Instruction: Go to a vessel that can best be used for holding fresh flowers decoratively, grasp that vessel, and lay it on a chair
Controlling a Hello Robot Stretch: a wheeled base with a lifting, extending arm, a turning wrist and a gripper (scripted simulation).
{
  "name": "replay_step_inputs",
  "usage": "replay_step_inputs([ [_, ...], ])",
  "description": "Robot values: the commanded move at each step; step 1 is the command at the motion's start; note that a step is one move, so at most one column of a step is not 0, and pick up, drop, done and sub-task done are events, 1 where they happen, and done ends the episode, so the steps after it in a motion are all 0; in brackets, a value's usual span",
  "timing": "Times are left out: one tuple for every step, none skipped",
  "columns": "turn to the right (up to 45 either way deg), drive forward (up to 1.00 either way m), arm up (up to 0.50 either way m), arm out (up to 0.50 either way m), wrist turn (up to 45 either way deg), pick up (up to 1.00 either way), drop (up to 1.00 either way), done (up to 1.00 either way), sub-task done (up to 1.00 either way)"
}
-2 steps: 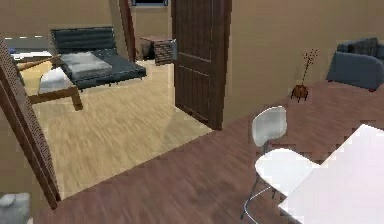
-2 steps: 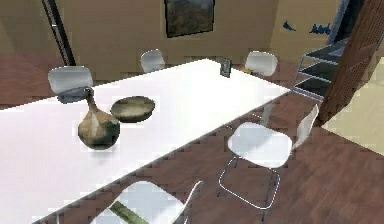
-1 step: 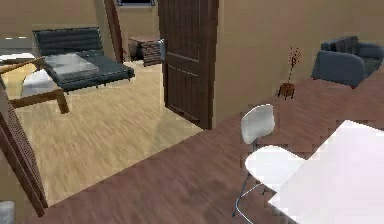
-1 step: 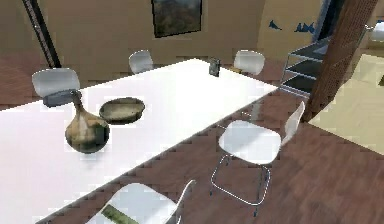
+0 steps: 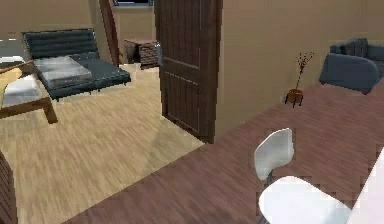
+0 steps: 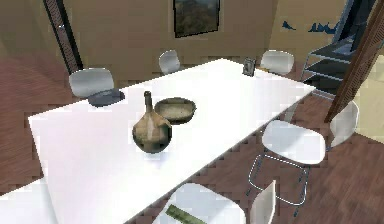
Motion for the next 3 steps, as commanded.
replay_step_inputs([
  [0.0, 0.0, 0.5, 0.0, 0.0, 0.0, 0.0, 0.0, 0.0],
  [0.0, 0.0, 0.38, 0.0, 0.0, 0.0, 0.0, 0.0, 0.0],
  [0.0, 0.0, 0.0, 0.38, 0.0, 0.0, 0.0, 0.0, 0.0],
])
